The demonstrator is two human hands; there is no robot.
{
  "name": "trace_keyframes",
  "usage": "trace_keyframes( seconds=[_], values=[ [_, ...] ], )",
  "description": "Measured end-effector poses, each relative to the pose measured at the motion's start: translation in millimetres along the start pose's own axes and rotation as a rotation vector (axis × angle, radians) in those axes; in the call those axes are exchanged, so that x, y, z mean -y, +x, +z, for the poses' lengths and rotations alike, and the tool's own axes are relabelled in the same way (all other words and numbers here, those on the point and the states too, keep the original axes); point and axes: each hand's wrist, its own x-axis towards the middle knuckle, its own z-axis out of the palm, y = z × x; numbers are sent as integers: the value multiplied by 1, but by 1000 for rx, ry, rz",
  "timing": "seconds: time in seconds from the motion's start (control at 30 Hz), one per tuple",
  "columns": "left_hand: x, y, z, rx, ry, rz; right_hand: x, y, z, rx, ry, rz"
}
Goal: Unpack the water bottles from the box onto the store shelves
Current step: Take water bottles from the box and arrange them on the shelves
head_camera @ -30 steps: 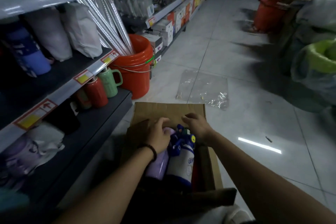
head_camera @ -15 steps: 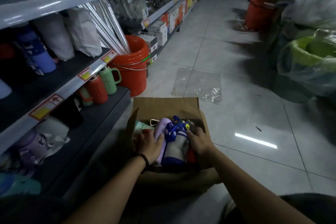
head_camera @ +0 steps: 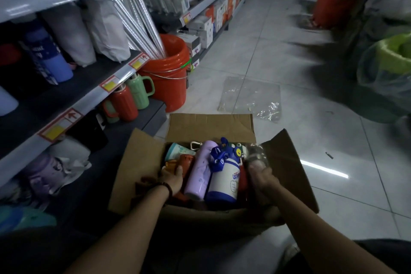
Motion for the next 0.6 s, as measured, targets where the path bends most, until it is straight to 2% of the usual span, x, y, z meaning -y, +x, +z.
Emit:
trace_keyframes(
  seconds=[0.07,0.2,0.33,0.47,0.6],
  values=[
    [-13,-37,-20,17,45,19,-3,3,-4,-4,16,30],
    [-5,-37,-15,55,-4,2,-18,10,-10,-36,-4,3],
    [-1,-33,-4,50,42,-20,-16,6,-10,96,55,33],
    [4,-30,-1,30,57,7,-22,19,3,133,6,41],
    [8,-38,-3,37,108,30,-35,30,19,53,-122,27]
  ],
)
